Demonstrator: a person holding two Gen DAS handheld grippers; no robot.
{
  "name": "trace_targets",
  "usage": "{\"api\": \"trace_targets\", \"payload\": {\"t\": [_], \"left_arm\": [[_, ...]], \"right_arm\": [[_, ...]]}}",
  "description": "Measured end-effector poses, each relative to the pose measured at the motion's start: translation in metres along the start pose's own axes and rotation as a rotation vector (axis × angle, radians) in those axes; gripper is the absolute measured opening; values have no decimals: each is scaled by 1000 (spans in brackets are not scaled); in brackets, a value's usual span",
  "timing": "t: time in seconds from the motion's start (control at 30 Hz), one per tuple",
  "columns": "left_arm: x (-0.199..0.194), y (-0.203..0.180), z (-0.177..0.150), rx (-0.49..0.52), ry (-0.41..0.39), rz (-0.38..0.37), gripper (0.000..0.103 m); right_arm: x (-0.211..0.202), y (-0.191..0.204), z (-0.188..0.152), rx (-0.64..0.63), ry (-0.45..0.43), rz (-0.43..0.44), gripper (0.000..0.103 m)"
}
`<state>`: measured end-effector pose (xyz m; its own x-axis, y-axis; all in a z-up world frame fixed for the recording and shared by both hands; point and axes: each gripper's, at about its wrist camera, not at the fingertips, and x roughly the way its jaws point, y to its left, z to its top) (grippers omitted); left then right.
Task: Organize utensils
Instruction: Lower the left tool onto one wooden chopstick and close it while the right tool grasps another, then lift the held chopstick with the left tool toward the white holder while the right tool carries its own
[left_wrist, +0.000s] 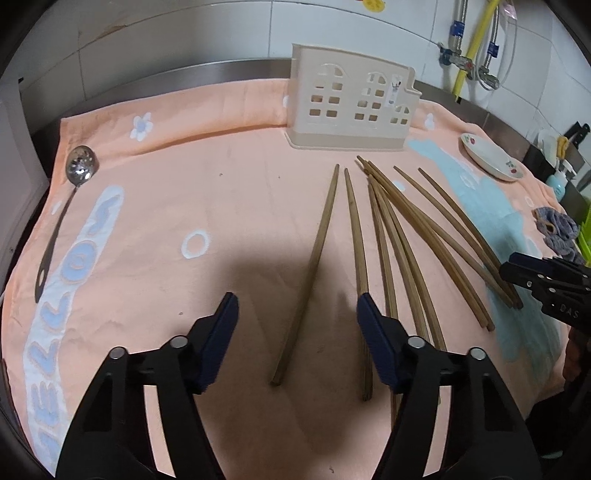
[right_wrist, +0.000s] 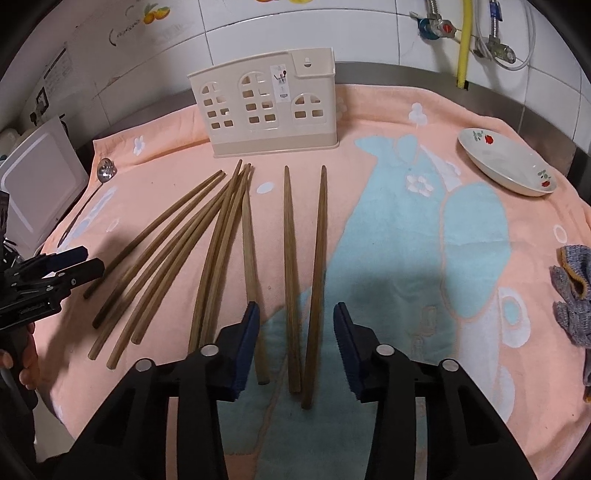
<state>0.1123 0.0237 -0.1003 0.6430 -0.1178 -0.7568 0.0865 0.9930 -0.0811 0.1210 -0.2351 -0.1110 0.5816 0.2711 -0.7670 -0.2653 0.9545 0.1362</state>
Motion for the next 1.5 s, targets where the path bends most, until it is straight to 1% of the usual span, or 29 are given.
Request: {"api": "trace_targets", "payload": {"t": [0.07, 0.1, 0.13, 0.17, 0.3, 0.4, 0.5, 0.63, 0.77, 0.93, 1.47, 1.5], "left_arm": [[3, 0, 0, 5, 8, -6, 60], [4, 0, 1, 7, 10, -7, 60], [4, 0, 0, 9, 10, -9, 56], [4, 0, 1, 12, 13, -14, 52], [8, -2, 2, 25, 25, -39, 39], [11, -5, 2, 37, 31, -55, 31], [14, -7, 3, 52, 38, -60, 24], [15, -8, 3, 63, 41, -67, 19], [16, -7, 4, 62, 43, -70, 19], [18, -4, 3, 58, 48, -66, 19], [26, -3, 7, 102, 122, -68, 19], [26, -4, 7, 107, 125, -64, 15]], "right_arm": [[1, -1, 0, 1, 0, -1, 37], [2, -1, 0, 2, -1, -2, 36], [2, -2, 0, 4, -1, -2, 32], [3, -2, 0, 6, 0, 0, 31], [5, -5, 1, 16, 1, -2, 28], [6, -6, 1, 15, 4, -4, 23], [8, -8, 1, 14, 6, -9, 20], [9, -9, 2, 15, 6, -6, 16], [9, -9, 2, 17, 2, -8, 10], [10, -11, 2, 25, 5, -13, 8], [14, -9, -1, 4, 14, -32, 8], [14, -9, -1, 4, 14, -32, 8]]}}
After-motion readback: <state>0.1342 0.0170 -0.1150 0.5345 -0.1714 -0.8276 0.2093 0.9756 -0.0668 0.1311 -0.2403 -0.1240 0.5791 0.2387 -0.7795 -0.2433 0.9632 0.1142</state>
